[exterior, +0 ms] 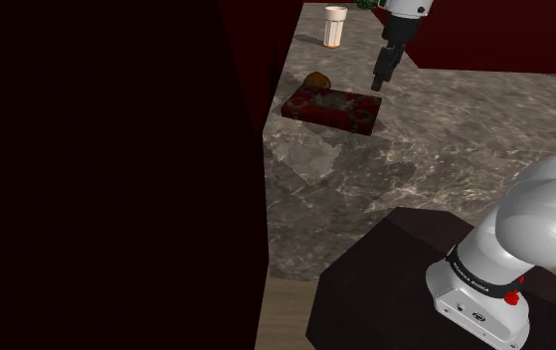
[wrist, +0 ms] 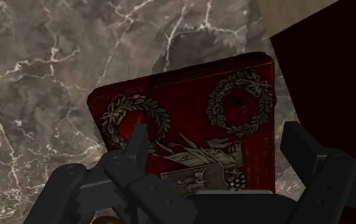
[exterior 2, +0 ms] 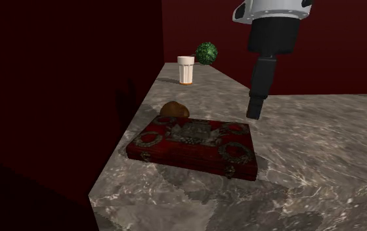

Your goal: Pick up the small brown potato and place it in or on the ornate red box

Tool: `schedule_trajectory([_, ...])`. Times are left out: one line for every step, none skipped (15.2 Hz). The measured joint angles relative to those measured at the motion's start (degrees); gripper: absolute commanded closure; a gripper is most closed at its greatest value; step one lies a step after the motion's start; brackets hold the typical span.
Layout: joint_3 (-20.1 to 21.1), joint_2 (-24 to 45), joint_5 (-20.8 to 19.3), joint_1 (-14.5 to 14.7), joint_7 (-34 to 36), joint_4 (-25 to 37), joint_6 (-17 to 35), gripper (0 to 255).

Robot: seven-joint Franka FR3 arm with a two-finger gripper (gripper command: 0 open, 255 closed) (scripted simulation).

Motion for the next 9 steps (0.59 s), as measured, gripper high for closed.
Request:
schedule_trajectory([-1.02, 2.07, 0.54, 0.32, -1.83, 1.11, 1.42, 0])
schedule_trajectory([-1.83, 4.17, 1.26, 0.73, -3.48, 2.35, 2.70, 0])
schedule_trajectory([-2.59, 5.81, 1.93, 1.03, -5.15, 2.95, 4.09, 0])
schedule_trajectory([-3.55, 8.17, 2.88, 1.38, -7.09, 4.65, 5.12, 0])
schedule_trajectory([-4.52, 10.41, 3.88, 1.64, -9.18, 5.95, 6.33, 0])
schedule_trajectory([-5.07, 12.18, 4.92, 1.98, -10.82, 7.13, 7.19, 0])
schedule_trajectory([-5.66, 14.42, 6.17, 2.33, -12.53, 8.92, 7.90, 0])
schedule_trajectory([-6.32, 16.60, 7.47, 2.52, -14.47, 10.82, 8.29, 0])
schedule_trajectory([-6.90, 18.46, 8.74, 2.60, -16.40, 12.22, 8.90, 0])
